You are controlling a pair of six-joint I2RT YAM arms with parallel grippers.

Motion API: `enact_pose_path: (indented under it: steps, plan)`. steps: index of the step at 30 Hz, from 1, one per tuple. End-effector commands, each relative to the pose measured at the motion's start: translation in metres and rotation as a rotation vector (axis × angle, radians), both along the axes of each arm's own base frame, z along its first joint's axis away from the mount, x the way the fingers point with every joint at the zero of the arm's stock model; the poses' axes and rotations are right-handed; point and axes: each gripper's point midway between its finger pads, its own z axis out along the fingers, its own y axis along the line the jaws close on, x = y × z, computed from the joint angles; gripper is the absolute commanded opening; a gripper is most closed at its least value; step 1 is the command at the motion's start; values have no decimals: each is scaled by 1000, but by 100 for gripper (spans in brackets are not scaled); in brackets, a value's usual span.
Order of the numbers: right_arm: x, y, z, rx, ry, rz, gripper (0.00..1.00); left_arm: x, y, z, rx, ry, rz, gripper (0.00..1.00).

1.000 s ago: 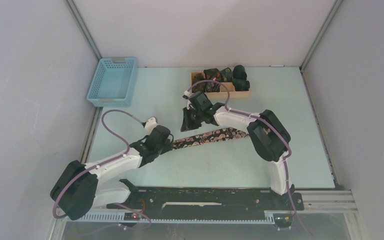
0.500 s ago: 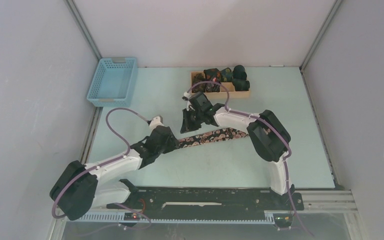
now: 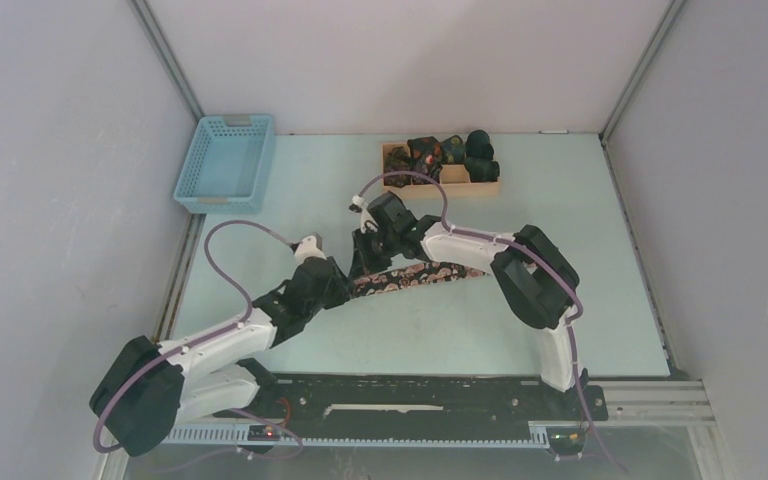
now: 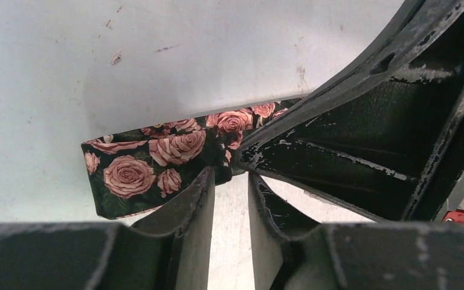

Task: Roll the ties
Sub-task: Roll the tie at the center of the board.

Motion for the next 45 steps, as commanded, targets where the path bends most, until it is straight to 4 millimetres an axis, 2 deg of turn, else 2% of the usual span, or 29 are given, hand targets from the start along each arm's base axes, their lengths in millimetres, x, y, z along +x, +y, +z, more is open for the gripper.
enact_pose_path:
  steps: [1,8,18,23,27,30,32,34,38,45]
  plan:
    - [-4,16,33,96,-54,52,1,5,-1,11,-2,-60,-7,31]
    - [-3,21,25,88,-25,62,1,3,2,7,3,-54,-2,27]
    - [-8,29,20,111,8,96,1,-3,10,15,-12,-93,3,11]
    - [-7,31,6,86,27,91,1,-4,10,20,-23,-106,1,8]
    - [-6,26,-8,50,41,79,0,-10,25,21,18,-81,49,21]
    - [-6,20,-16,33,48,69,0,-12,41,34,43,-102,105,42]
    - [-6,17,-20,26,50,63,0,-16,49,40,45,-112,123,51]
    - [-6,15,-22,20,53,58,0,-18,57,43,49,-115,139,54]
    - [-5,13,-29,7,61,53,0,-21,76,35,58,-100,179,56]
    - [-3,7,-41,-8,82,41,0,-18,75,21,-11,-95,143,59]
